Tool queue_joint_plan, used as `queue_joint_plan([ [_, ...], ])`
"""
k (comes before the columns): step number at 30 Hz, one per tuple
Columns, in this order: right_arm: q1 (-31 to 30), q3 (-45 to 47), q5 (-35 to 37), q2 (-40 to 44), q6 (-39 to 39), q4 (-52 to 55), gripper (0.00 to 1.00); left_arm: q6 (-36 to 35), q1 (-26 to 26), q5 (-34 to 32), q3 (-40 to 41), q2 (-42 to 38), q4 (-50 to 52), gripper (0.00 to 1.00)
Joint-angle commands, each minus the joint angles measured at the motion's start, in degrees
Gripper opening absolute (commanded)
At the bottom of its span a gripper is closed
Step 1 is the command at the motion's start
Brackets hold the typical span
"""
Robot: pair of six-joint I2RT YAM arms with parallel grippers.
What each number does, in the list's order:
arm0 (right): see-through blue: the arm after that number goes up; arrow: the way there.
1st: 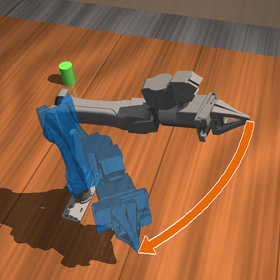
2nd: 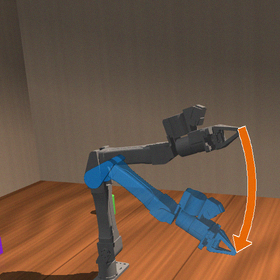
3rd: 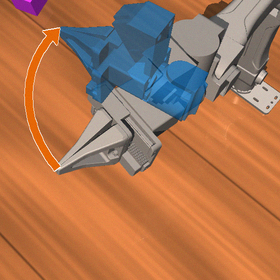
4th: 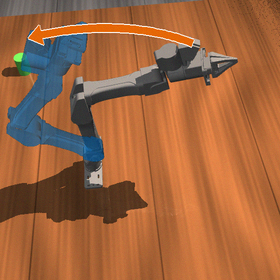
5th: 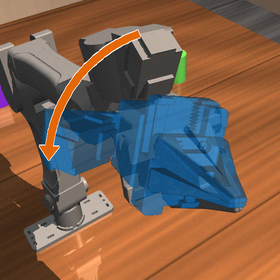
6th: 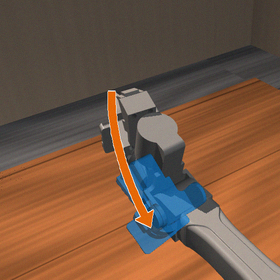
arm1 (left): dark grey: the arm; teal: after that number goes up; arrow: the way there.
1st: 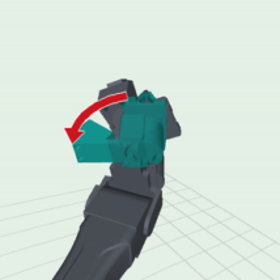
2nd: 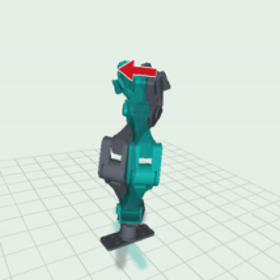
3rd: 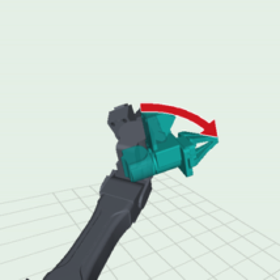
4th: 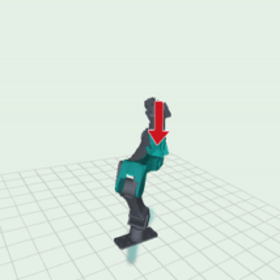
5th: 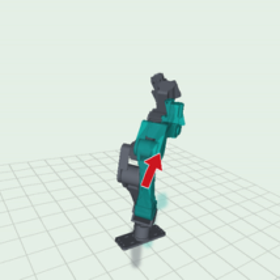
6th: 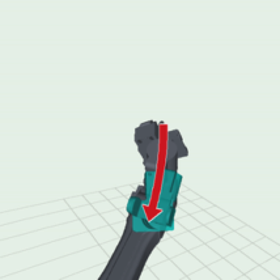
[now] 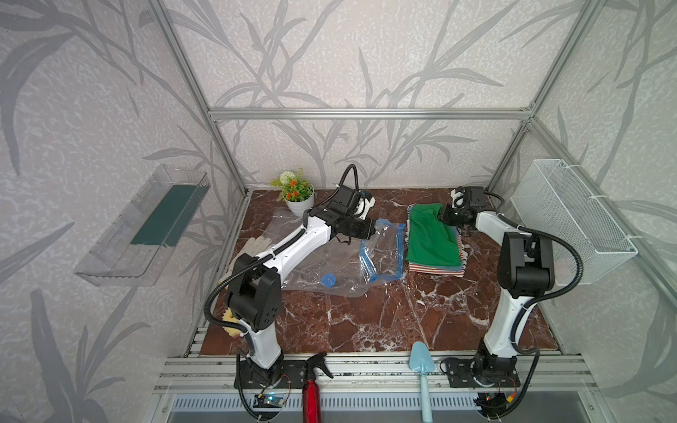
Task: Take the tank top out of the vacuum bag
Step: Adjust the tank top.
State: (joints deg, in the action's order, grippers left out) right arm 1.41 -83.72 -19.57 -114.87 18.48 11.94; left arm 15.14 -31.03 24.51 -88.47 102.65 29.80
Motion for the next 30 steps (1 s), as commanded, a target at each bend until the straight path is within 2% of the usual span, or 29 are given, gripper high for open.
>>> queue_joint_plan([
  [1,-2.37,-1.96,7.31,4.26,-5.12,2.94,0.00,-0.59,-0.34,0.10,-1.53,1.31,0.87,0.00],
  [5,-3.52,-1.97,14.82,5.09,-6.78,4.17,0.00,-0.54,-0.43,0.18,-1.53,1.50,0.79,0.00],
  [15,-3.53,-1.27,23.51,5.00,-11.00,3.64,0.01,-0.63,-0.60,0.10,-1.62,1.75,1.03,0.00],
  [16,-3.50,-0.65,24.29,5.24,-11.37,2.75,0.07,-0.62,-0.59,0.10,-1.69,1.84,1.02,0.00],
  [18,-3.51,0.92,25.91,5.71,-11.44,1.10,0.30,-0.72,-0.69,0.01,-1.69,1.73,1.04,0.00],
  [19,-3.52,1.42,26.50,5.76,-11.40,0.76,0.40,-0.68,-0.64,0.01,-1.71,1.76,1.04,0.00],
  [20,-3.44,1.70,27.07,5.80,-11.37,0.79,0.45,-0.71,-0.58,0.01,-1.68,1.76,1.05,0.00],
  [22,-3.18,2.13,26.78,5.71,-10.71,1.19,0.48,-0.72,-0.66,0.01,-1.72,1.72,1.10,0.00],
  [30,-0.72,1.11,19.98,3.00,-7.28,3.24,0.47,-0.63,-0.75,0.23,-1.67,1.74,1.03,0.00],
])
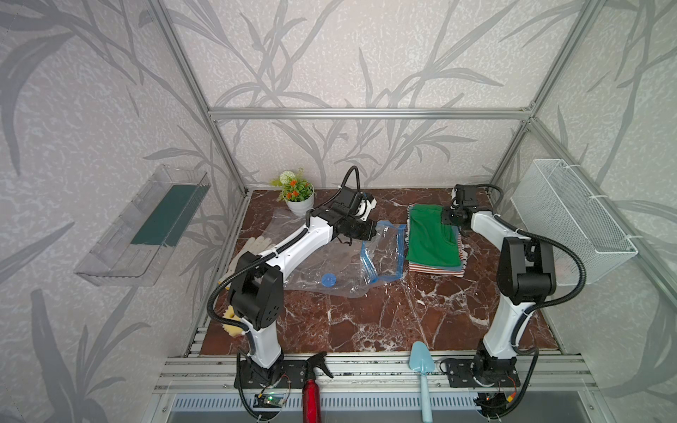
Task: Take the tank top out of the vacuum bag
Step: Adjust the tank top.
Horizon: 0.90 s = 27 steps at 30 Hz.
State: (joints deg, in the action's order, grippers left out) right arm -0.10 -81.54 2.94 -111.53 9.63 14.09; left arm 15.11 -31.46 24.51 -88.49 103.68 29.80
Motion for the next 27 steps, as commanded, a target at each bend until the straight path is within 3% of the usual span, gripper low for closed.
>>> queue_joint_plan([
  [1,1.07,-1.70,-3.04,-1.05,2.02,1.71,0.47,-0.56,-0.29,0.19,-1.68,0.69,1.04,0.00],
  [8,2.56,-3.98,-9.17,-4.37,3.03,2.76,0.35,-0.66,-0.39,0.10,-1.69,0.68,1.07,0.00],
  [13,2.57,-5.63,-14.42,-6.92,3.25,3.93,0.34,-0.68,-0.49,0.10,-1.69,0.71,1.13,0.00],
  [23,2.38,-4.24,-16.94,-7.12,3.22,2.91,0.25,-0.79,-0.57,0.01,-1.74,0.72,1.18,0.00],
  [27,2.30,-4.77,-17.88,-7.41,3.16,3.16,0.01,-0.88,-0.63,-0.08,-1.80,0.74,1.42,0.00],
])
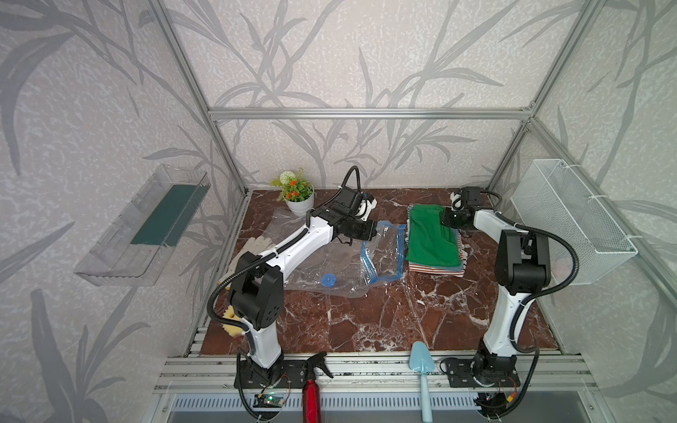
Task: Take the tank top out of the vacuum bag
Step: Adjust the tank top.
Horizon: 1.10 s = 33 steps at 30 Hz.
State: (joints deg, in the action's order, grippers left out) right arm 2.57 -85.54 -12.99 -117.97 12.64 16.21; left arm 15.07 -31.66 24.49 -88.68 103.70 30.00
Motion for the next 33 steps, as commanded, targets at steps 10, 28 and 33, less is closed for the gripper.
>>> queue_joint_plan([
  [10,-4.01,-1.76,3.70,1.49,-4.07,2.33,0.00,-0.88,-0.68,-0.12,-1.67,0.64,1.28,0.00],
  [28,-8.72,-0.58,25.88,5.94,-11.09,-0.62,0.00,-0.83,-0.90,0.03,-1.75,1.06,1.44,0.00],
  [33,-8.72,-0.86,29.75,5.01,-13.02,-2.48,0.00,-1.07,-1.00,-0.14,-1.84,1.03,1.63,0.00],
])
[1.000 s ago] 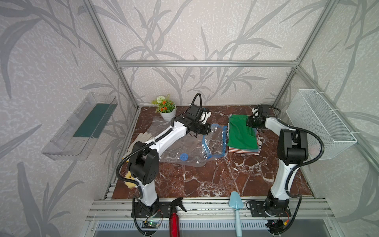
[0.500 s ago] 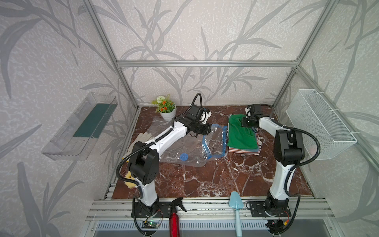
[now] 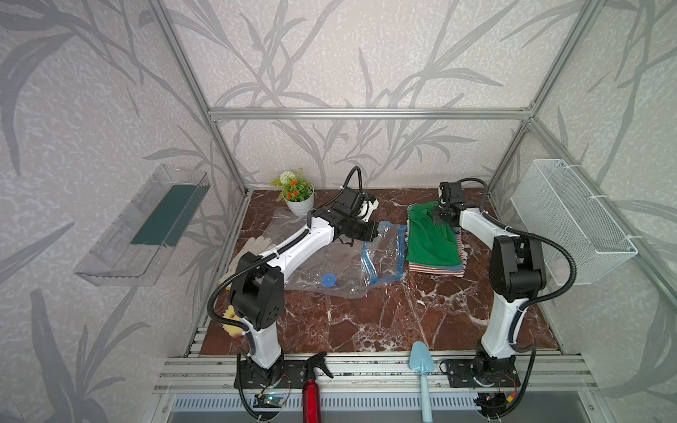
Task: Take the tank top out of the vacuum bag
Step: Adjust the tank top.
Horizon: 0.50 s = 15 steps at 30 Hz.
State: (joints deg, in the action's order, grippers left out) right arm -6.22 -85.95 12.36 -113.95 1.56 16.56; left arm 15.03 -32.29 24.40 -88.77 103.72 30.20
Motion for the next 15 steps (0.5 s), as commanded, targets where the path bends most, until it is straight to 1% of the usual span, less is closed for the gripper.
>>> queue_joint_plan([
  [1,0.05,-0.31,4.82,1.01,-2.43,-3.45,0.00,-1.05,-0.38,-0.13,-1.76,1.02,1.43,0.00],
  [3,0.07,0.33,6.32,0.92,-2.70,-5.29,0.00,-1.00,-0.35,-0.15,-1.76,1.06,1.45,0.00],
  [4,0.14,0.37,7.77,0.65,-2.54,-5.85,0.04,-1.05,-0.40,-0.06,-1.76,1.16,1.40,0.00],
  [6,1.09,-0.50,8.26,-0.52,-1.69,-5.23,0.12,-0.99,-0.39,-0.05,-1.76,1.28,1.45,0.00],
  [7,2.03,-1.39,7.46,-1.31,-0.70,-4.12,0.23,-1.03,-0.32,-0.05,-1.83,1.26,1.53,0.00],
  [8,3.23,-2.38,6.52,-1.98,0.66,-2.76,0.36,-1.05,-0.32,-0.06,-1.87,1.31,1.52,0.00],
  [9,4.27,-2.97,5.42,-2.38,1.88,-1.60,0.41,-1.01,-0.32,-0.06,-1.85,1.17,1.45,0.00],
  [12,7.27,-2.50,2.54,-1.89,4.30,-0.63,0.43,-1.14,-0.41,-0.14,-1.89,0.99,1.48,0.00],
  [15,7.98,0.22,3.45,0.44,3.75,-1.03,0.45,-1.06,-0.44,-0.06,-1.85,0.88,1.50,0.00],
])
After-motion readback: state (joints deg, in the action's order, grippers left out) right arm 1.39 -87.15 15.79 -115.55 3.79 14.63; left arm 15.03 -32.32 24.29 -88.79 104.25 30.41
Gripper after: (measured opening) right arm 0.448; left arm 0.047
